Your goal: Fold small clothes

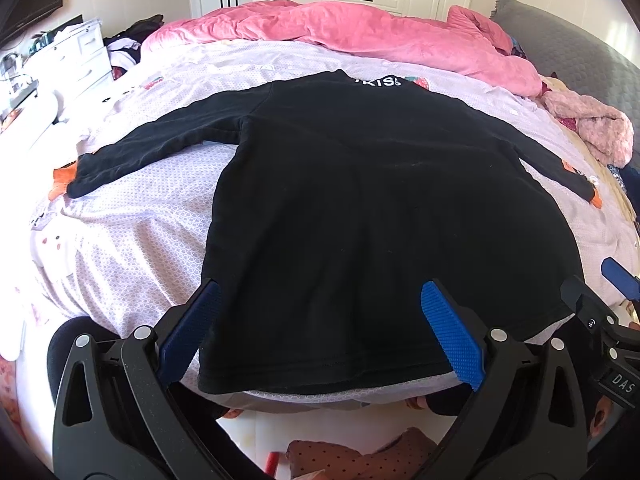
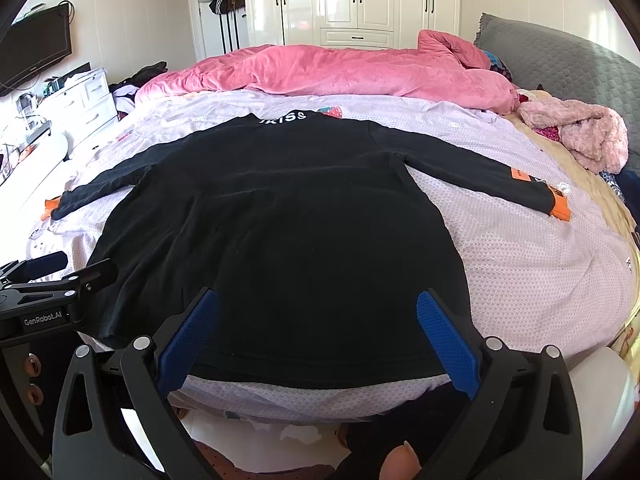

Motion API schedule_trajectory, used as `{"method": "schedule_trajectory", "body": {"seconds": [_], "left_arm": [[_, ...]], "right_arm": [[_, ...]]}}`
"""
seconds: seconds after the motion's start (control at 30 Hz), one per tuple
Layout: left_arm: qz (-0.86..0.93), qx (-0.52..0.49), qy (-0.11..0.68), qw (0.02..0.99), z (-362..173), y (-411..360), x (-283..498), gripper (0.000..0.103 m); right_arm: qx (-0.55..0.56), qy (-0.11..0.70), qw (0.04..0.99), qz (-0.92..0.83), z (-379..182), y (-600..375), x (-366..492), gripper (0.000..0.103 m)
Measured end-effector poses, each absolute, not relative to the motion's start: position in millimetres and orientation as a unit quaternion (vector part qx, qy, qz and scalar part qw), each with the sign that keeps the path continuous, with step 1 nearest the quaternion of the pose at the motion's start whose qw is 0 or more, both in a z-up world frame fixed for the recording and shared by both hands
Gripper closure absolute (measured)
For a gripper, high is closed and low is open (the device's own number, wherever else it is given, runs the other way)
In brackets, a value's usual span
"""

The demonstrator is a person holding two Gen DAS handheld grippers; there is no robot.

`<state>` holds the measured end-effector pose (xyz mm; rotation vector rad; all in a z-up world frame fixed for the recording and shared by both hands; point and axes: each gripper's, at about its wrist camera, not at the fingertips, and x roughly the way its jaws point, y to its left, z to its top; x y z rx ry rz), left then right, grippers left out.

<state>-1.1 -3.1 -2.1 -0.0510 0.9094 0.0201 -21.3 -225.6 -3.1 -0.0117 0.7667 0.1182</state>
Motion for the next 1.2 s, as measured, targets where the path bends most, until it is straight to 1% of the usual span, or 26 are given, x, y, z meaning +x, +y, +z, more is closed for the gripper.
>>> {"method": "schedule_trajectory", "body": {"seconds": [0.8,1.2], "left_arm": [[0.007,-0.022,0.442,0.897,-7.4,-7.0,2.7,0.009],[0.005,-0.011,0.448,0.894,-8.0,-13.3,27.1,0.009]], "right_arm": [[-0.006,0.375,0.925,0.058,-5.3,-223.2,-20.0,0.004],[-0.009,0.375,0.926,0.051,-2.3,-229.7,4.4,0.004]]}}
